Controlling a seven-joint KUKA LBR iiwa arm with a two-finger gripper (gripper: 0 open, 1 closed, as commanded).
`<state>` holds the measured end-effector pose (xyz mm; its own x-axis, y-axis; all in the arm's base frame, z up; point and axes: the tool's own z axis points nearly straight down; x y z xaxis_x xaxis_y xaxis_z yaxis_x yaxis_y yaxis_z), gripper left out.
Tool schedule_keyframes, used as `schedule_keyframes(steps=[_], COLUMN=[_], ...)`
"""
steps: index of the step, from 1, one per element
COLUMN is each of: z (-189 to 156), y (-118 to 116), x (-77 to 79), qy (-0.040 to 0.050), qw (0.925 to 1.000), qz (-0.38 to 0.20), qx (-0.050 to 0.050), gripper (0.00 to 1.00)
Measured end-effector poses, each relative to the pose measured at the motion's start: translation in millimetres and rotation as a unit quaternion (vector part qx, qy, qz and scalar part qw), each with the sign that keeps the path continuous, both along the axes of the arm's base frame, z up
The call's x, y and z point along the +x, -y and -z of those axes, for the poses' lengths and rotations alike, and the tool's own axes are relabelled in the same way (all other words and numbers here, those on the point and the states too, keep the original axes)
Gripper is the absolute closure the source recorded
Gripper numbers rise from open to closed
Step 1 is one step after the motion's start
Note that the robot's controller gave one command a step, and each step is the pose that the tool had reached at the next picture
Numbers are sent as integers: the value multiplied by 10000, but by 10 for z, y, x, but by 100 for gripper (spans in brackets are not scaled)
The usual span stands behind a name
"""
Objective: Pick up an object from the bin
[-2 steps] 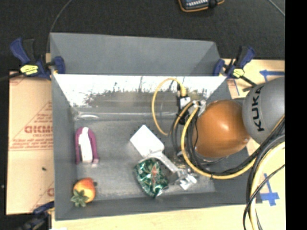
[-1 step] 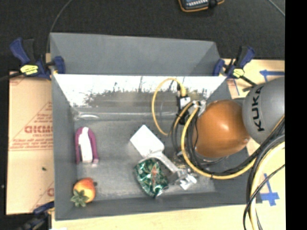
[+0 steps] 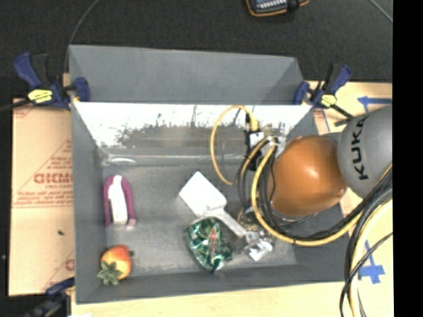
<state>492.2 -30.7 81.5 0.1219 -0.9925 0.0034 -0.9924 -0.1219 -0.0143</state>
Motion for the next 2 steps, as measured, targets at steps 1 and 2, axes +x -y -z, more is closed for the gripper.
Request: schedule_keyframes(steps=[1,2], z=[-108,-354], y=[0,-9], x=[4,-27], qy=[13,-52], qw=[10000,10000], qz=[8,11], qx=[6,14], gripper=[100,100])
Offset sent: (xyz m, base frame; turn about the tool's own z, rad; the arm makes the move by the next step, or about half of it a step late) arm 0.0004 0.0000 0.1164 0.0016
